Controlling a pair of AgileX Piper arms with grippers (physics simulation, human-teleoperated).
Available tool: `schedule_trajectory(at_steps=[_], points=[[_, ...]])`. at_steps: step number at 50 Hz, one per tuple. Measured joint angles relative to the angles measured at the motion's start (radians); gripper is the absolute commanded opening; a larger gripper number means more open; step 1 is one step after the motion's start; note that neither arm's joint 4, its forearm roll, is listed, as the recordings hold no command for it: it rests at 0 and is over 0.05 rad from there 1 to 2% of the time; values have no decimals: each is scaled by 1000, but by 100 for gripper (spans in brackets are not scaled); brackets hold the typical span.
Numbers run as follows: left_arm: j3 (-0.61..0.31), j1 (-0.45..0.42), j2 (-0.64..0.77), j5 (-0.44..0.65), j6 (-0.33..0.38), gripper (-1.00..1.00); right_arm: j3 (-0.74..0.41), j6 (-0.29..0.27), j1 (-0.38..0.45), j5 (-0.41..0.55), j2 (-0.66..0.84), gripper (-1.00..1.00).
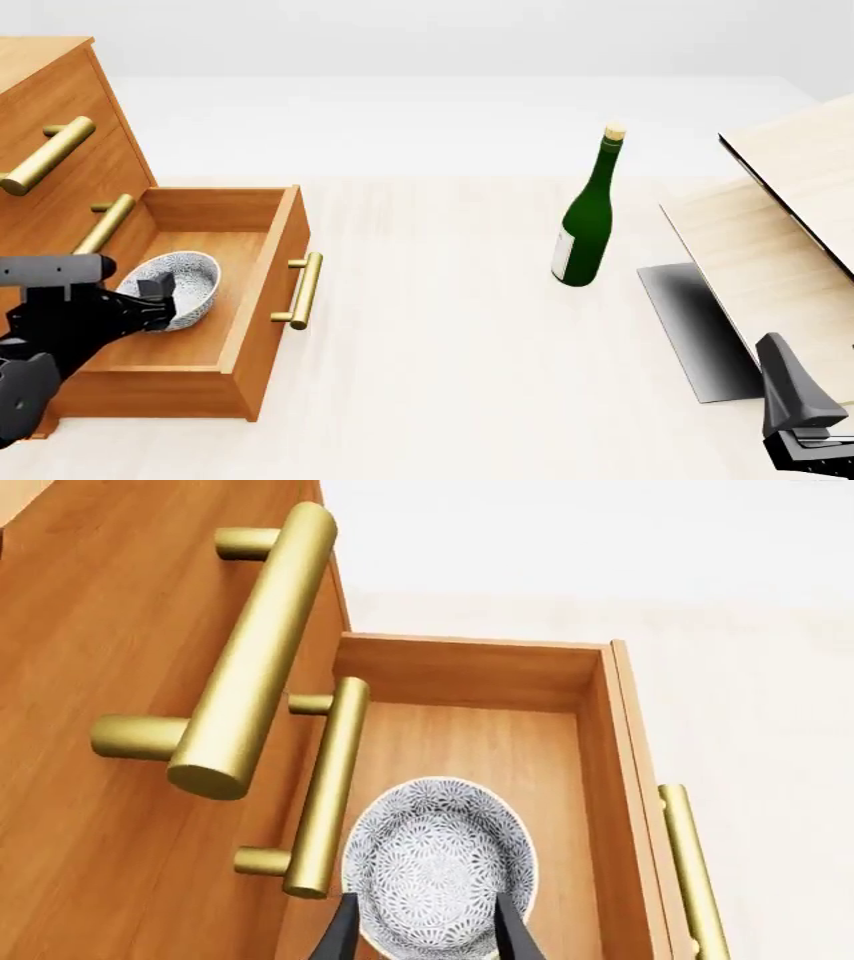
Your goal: Put the bowl in the bottom drawer of the cabinet and close it.
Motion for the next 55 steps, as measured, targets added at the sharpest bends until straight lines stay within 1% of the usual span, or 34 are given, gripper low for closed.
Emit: schedule_trajectory(at_steps=[24,55], points=[[-2,-73,-101,48,29,100,0,0,0,0,0,100],[7,-166,-159,60,52,100,0,0,0,0,0,100]])
